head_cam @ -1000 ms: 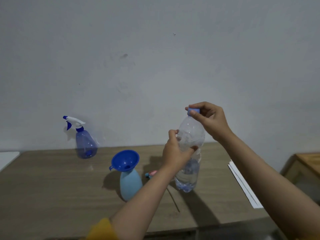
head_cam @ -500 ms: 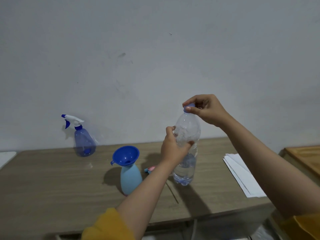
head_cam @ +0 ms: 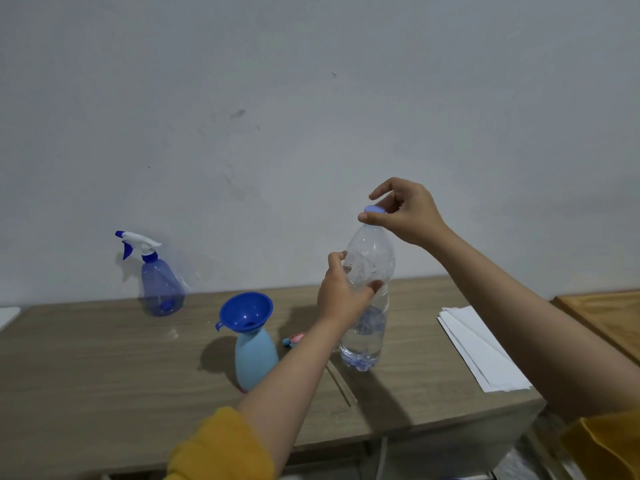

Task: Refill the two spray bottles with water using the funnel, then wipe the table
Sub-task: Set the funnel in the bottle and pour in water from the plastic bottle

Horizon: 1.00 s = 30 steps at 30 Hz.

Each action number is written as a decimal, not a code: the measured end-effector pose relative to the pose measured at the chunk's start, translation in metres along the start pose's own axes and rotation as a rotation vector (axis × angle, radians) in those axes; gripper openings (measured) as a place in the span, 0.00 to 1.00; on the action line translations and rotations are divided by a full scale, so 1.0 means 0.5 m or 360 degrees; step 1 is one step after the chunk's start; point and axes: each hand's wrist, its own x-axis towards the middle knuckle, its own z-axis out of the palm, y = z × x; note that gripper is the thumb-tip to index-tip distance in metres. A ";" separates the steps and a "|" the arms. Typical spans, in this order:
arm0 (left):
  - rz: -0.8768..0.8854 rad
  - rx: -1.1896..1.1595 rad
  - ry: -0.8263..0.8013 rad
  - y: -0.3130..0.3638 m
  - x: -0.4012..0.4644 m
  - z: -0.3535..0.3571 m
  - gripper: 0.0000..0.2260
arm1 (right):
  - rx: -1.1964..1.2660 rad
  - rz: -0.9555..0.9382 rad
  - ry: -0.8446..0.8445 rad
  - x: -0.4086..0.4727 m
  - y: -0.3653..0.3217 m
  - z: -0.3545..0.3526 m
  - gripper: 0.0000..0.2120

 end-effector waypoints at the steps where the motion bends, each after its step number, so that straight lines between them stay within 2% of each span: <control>1: 0.0003 0.0006 0.0011 0.000 0.000 0.001 0.30 | 0.0023 -0.0015 -0.0011 0.000 0.001 0.001 0.15; 3: 0.0005 0.0005 0.0031 -0.002 0.001 0.000 0.30 | 0.0132 -0.0025 -0.0092 0.005 0.004 -0.004 0.12; 7: -0.0002 -0.0024 -0.0039 -0.005 0.004 -0.005 0.30 | 0.0576 0.0033 -0.0432 0.011 0.006 -0.029 0.15; 10: 0.0006 -0.0042 -0.0040 -0.005 0.004 -0.005 0.30 | 0.0539 0.0082 -0.0502 0.013 0.005 -0.033 0.18; 13: 0.0011 -0.0064 -0.0048 -0.005 0.003 -0.006 0.30 | 0.0095 0.0054 -0.0321 0.012 -0.005 -0.021 0.22; 15: 0.0007 -0.0063 -0.0045 -0.007 0.005 -0.006 0.30 | -0.0024 -0.0014 -0.0252 0.016 -0.012 -0.016 0.21; 19: 0.0023 -0.0063 -0.0044 -0.010 0.002 -0.005 0.31 | 0.0204 -0.0126 -0.0279 0.027 -0.030 -0.028 0.16; 24: 0.0028 -0.0080 -0.0043 -0.018 0.008 -0.002 0.31 | 0.0475 -0.0183 -0.0079 0.006 -0.016 -0.039 0.11; 27: 0.0069 -0.0064 -0.0032 -0.023 0.008 0.000 0.31 | 0.0576 -0.0029 0.0139 -0.050 0.048 -0.025 0.07; 30: 0.0069 -0.0055 -0.0021 -0.029 0.010 0.004 0.32 | 0.0569 0.0260 0.0525 -0.122 0.145 0.001 0.04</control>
